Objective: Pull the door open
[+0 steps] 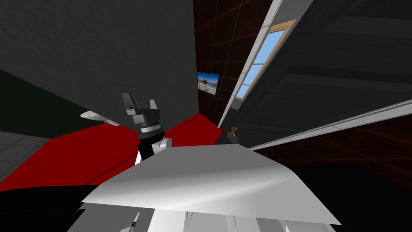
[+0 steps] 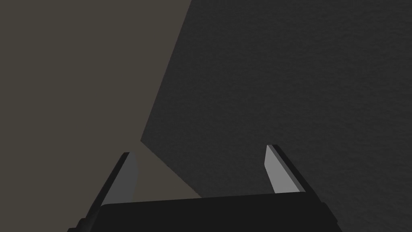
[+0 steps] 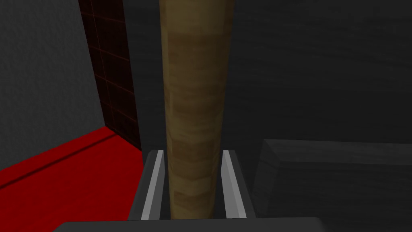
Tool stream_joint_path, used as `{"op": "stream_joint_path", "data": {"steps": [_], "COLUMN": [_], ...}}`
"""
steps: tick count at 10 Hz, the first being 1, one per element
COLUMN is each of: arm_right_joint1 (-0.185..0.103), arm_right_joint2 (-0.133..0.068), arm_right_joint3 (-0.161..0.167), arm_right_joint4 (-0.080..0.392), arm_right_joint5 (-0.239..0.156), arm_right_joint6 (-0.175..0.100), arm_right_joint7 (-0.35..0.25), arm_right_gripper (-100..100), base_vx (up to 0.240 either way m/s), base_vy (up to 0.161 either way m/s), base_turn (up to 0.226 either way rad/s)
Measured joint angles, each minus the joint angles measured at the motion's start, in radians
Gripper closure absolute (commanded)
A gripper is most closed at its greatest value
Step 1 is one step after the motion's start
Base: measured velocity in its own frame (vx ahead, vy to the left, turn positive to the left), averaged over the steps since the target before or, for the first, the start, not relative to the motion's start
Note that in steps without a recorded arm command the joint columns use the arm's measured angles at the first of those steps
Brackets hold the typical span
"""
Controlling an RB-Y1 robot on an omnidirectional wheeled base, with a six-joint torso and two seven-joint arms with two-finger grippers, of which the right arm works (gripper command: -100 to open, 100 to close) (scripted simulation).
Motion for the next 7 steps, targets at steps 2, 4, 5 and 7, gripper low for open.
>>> {"op": "stream_joint_path", "data": {"steps": [2, 4, 5, 7], "arm_right_joint1": [0.012, 0.017, 0.018, 0.022], "arm_right_joint2": [-0.015, -0.020, -0.026, -0.039], "arm_right_joint3": [0.017, 0.024, 0.030, 0.042], "arm_right_joint4": [-0.003, 0.001, 0.005, 0.016], "arm_right_joint5": [0.008, 0.012, 0.015, 0.023], "arm_right_joint6": [-0.019, -0.026, -0.037, -0.064], "arm_right_joint7": [-0.016, -0.023, -0.031, -0.049], "arm_right_gripper": [100, 100, 100, 100], "base_vx": [-0.164, -0.161, -0.217, -0.215], "base_vy": [-0.029, -0.045, -0.054, -0.049], "base_turn": [0.073, 0.130, 0.144, 0.131]}}
